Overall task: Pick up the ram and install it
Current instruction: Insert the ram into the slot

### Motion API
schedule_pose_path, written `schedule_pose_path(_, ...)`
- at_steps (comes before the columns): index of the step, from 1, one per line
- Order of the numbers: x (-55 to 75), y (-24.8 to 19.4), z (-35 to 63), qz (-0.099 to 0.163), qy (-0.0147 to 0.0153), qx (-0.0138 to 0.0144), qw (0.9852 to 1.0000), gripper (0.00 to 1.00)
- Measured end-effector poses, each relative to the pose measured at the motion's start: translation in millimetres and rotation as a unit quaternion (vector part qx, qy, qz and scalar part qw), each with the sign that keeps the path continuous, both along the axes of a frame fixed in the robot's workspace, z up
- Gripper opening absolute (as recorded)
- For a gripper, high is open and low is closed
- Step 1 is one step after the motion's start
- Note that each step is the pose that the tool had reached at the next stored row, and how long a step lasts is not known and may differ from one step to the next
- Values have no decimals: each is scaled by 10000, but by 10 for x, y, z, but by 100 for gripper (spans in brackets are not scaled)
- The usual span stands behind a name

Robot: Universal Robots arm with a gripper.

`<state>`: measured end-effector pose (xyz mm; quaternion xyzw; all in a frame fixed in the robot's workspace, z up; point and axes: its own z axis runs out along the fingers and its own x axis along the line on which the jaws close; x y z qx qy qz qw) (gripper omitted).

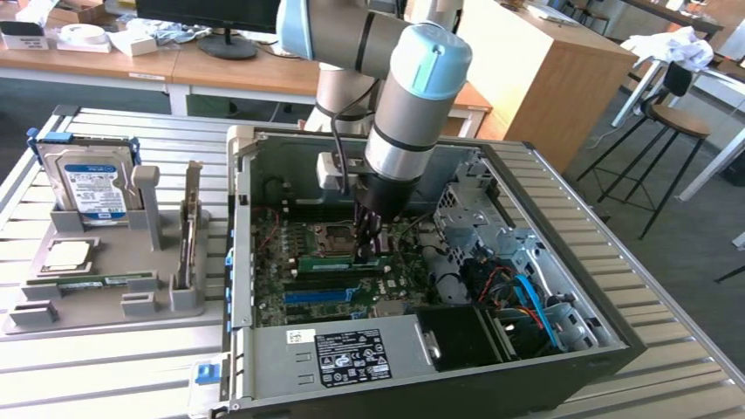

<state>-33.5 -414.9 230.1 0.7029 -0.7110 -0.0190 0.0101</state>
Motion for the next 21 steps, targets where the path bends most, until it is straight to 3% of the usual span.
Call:
schedule_pose_path(2, 0, 1, 62, 0, -1, 2, 10000, 11)
schedule_pose_path(7, -18, 0, 44, 0, -14, 0, 10000, 11)
schedule_pose_path(21, 0, 1, 36, -1, -15, 0, 10000, 11)
